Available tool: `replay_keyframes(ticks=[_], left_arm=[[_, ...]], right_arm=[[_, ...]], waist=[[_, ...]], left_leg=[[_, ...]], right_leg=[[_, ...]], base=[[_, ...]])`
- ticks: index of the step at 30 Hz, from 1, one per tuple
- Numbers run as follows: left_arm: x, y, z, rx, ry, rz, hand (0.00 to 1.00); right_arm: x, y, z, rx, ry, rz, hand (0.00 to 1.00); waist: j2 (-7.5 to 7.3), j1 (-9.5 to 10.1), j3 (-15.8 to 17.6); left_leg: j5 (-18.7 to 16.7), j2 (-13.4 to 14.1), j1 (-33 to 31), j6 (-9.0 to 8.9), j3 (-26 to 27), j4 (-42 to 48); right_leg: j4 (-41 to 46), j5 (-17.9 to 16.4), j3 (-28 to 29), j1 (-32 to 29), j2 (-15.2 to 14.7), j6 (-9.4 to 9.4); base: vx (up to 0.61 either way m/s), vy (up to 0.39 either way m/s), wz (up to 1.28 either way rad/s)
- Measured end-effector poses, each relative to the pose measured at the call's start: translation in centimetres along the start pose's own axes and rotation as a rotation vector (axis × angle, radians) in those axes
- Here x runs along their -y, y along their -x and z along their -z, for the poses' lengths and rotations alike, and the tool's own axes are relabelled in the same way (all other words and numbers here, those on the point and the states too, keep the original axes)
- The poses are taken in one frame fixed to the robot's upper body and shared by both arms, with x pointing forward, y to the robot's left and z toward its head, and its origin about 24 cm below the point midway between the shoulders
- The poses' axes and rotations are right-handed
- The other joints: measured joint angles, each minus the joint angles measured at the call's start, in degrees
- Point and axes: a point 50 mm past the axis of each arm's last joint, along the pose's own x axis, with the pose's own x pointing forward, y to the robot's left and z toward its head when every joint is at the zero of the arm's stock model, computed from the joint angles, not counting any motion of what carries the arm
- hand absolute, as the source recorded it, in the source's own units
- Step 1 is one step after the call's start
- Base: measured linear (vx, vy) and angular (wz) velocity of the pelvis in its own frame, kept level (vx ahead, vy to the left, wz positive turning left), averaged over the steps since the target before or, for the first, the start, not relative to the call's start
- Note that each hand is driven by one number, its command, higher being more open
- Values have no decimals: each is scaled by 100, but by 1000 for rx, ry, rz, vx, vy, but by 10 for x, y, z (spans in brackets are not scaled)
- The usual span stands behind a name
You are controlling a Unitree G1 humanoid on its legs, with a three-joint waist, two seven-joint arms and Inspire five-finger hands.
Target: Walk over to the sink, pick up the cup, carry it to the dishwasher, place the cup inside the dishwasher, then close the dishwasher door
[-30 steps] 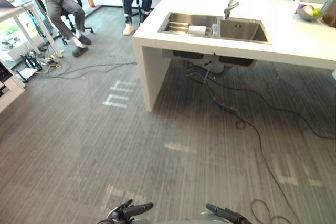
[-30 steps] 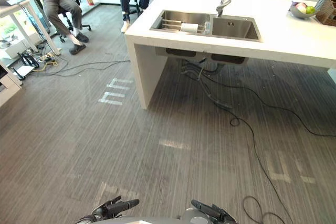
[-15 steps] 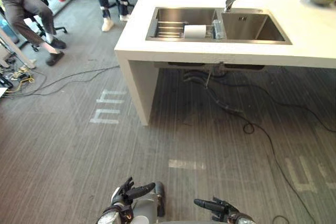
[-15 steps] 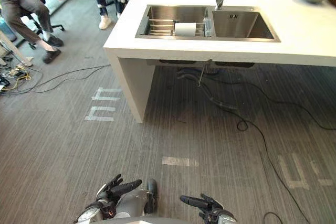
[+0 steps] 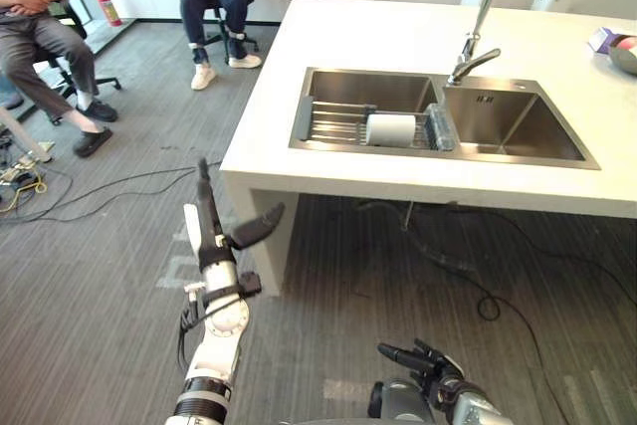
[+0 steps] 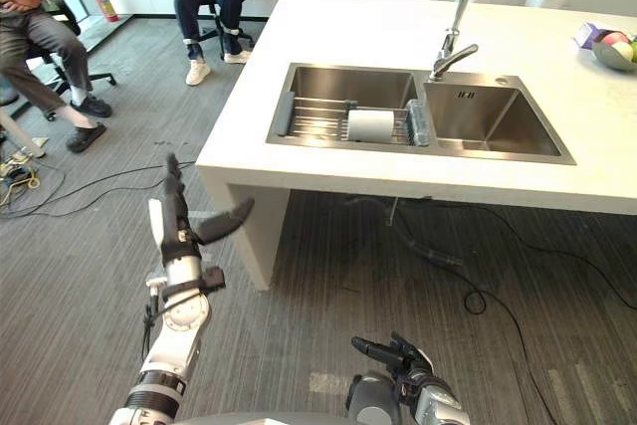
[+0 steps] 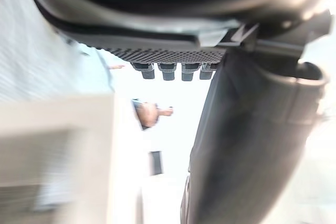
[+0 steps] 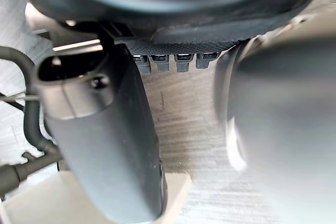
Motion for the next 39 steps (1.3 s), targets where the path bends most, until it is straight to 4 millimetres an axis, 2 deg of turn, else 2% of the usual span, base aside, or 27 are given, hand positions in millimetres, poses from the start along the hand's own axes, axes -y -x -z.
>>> replay_keyframes(ticks=[1,2,4,7,9,10,11,12,13,14,15,16,17,18,19,20,22,25,29,34,39], left_arm=[[-5,0,-7,42,12,-6,100],[-5,5,-7,37,36,-19,100],[0,5,-10,57,49,8,100],[8,7,-19,86,67,69,100],[9,10,-27,110,80,89,100],[12,11,-32,130,90,106,100],[14,12,-39,155,103,128,100],[17,12,-46,185,109,161,100],[17,13,-47,193,105,170,100],[18,14,-50,206,95,184,100],[19,14,-54,226,95,210,100],[19,14,-58,244,95,221,100],[19,13,-67,284,99,242,100],[20,13,-72,306,99,254,100],[25,12,-77,336,95,287,100],[30,14,-76,336,71,329,100],[39,16,-77,358,20,417,100],[60,21,-76,381,-83,651,100],[78,29,-57,314,-237,911,100],[83,32,-41,204,-304,995,100],[82,21,-22,68,-400,994,100]], right_arm=[[3,1,6,-29,-45,0,100],[11,1,-4,-14,-8,15,100],[14,1,-7,-18,16,19,100],[13,1,-6,-35,43,5,100],[17,2,-3,-54,70,7,100],[20,3,-2,-66,69,13,100],[23,4,-1,-83,83,21,100],[27,5,4,-111,95,37,100],[29,6,8,-124,94,44,100],[33,7,14,-144,90,61,100],[36,9,18,-157,78,78,100],[37,9,20,-162,74,83,100],[39,10,22,-168,71,87,100],[40,10,21,-167,71,88,100],[42,11,22,-170,72,93,100],[41,11,23,-169,70,90,100],[40,11,26,-167,62,90,100],[41,12,28,-163,36,94,100],[40,13,29,-141,53,87,100],[39,12,29,-146,64,89,100],[34,12,30,-177,93,83,100]], waist=[[-81,-14,6],[269,8,-1],[459,-11,-12],[421,-31,-12],[423,-23,-19],[438,-11,-14],[491,7,11],[494,46,35],[491,65,37],[473,114,48],[452,209,35],[461,236,11],[458,242,-34],[481,227,-50],[576,217,-104],[546,167,-114],[528,92,-133],[531,13,-137],[529,-63,-140],[511,-83,-150],[366,-125,-238]], left_leg=[[-223,-9,250,-74,-46,33],[-351,328,268,-67,-55,106],[-340,517,270,-48,-151,222],[-250,774,166,-35,-193,809],[-158,879,-313,-76,-228,1910],[28,959,-695,-90,-227,2623],[494,1155,-1225,-66,-198,3732],[98,1400,-1710,-53,-135,4605],[-68,1414,-1811,-70,-127,4660],[-298,1390,-1880,-86,-87,4497],[-474,1306,-1923,-89,29,3892],[-488,1231,-1930,-99,71,3447],[-454,1039,-1912,-96,87,2388],[-344,958,-1870,-64,91,1798],[230,896,-1723,-174,131,1014],[448,760,-1386,-129,255,489],[582,631,-1136,-81,343,43],[603,546,-1003,-50,411,-162],[642,522,-792,-23,490,-414],[731,511,-696,-28,529,-573],[819,493,-687,-34,640,-619]], right_leg=[[-275,1048,162,82,55,-487],[-153,944,163,96,373,-448],[-139,686,91,163,591,-543],[-209,365,14,392,830,-589],[-407,317,17,580,919,-597],[-599,320,-3,723,969,-590],[-1005,327,-38,1048,1079,-616],[-1296,361,-76,1434,1163,-665],[-1363,359,-85,1576,1170,-672],[-1447,356,-68,1754,1165,-660],[-1545,363,17,1916,1143,-679],[-1587,362,55,1955,1119,-666],[-1646,387,95,1967,1045,-602],[-1658,398,103,1976,1028,-585],[-1671,385,161,1999,1020,-557],[-1668,395,272,2041,945,-486],[-1664,345,347,2054,853,-397],[-1675,313,420,2064,797,-309],[-1673,298,520,2117,807,-268],[-1647,295,573,2115,816,-263],[-1619,291,722,2056,814,-256]], base=[[581,-324,-11],[459,-261,-18],[391,-226,-10],[339,-207,0],[192,-109,-2],[231,-91,15],[326,-119,26],[276,-96,26],[220,-76,13],[160,-31,-11],[163,-11,-20],[204,32,-26],[172,58,-14],[235,95,-16],[253,117,-21],[276,148,-21],[204,154,-18],[109,90,-12],[51,37,-10],[-18,-6,-5],[-83,-20,-12]])
